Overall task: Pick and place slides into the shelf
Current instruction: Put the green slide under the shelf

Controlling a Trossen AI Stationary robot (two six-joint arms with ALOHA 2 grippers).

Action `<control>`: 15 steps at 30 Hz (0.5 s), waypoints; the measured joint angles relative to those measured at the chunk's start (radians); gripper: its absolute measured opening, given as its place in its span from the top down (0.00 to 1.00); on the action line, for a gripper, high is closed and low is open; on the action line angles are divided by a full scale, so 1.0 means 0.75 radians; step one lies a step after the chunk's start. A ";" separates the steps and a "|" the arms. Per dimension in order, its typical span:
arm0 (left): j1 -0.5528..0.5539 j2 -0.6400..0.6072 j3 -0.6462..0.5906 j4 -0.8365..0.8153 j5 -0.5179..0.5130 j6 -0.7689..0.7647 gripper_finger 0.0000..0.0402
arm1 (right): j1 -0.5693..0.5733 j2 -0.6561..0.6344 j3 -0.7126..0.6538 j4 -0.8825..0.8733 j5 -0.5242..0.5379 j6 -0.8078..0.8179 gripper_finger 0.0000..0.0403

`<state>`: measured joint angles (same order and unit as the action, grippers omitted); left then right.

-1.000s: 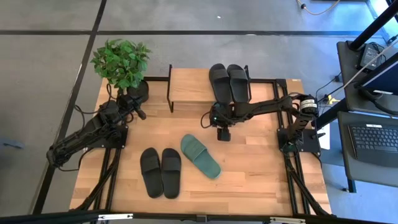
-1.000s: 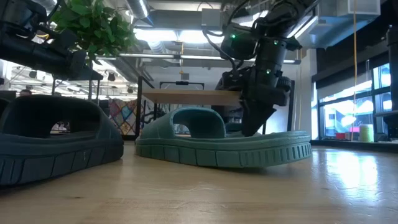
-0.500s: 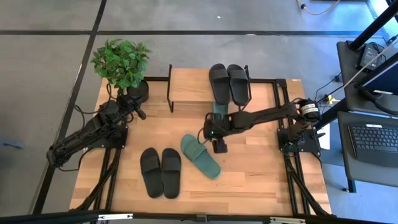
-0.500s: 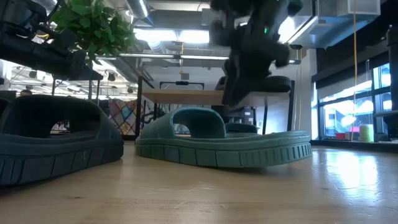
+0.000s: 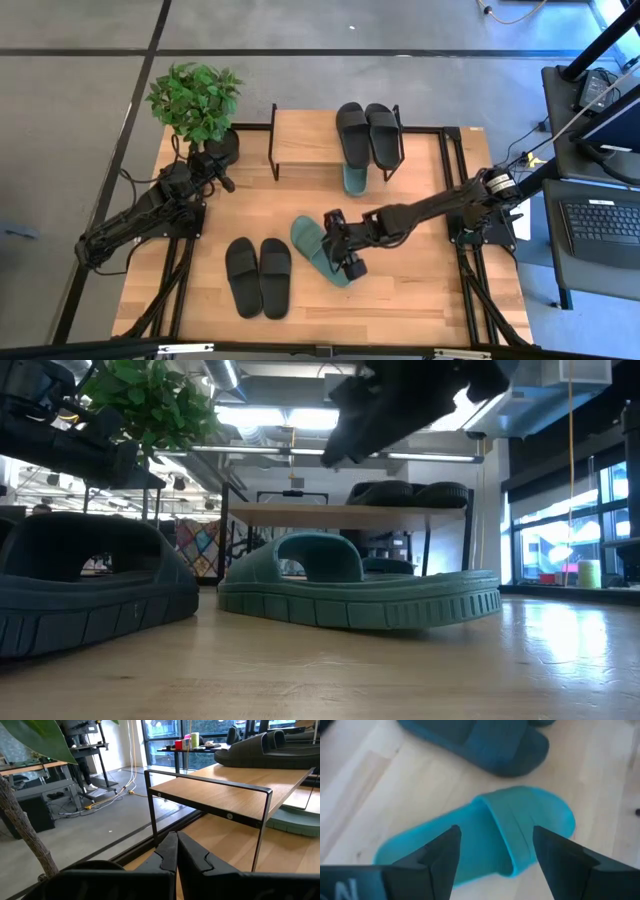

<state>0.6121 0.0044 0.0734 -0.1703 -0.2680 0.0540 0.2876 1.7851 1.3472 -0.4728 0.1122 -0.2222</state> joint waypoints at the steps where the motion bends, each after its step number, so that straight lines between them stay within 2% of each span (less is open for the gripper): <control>1: 0.000 0.000 0.000 0.000 0.000 0.000 1.00 | 0.003 0.000 0.000 0.013 0.008 -0.005 0.39; 6: 0.000 0.000 0.000 0.000 0.000 0.001 1.00 | 0.016 0.047 0.000 0.046 0.179 -0.145 0.39; 15: 0.000 0.000 0.000 0.000 0.000 0.001 1.00 | 0.016 0.200 -0.002 0.108 0.217 -0.310 0.39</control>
<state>0.6121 0.0041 0.0734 -0.1703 -0.2680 0.0545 0.2995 1.9351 1.3457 -0.3919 0.2750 -0.4545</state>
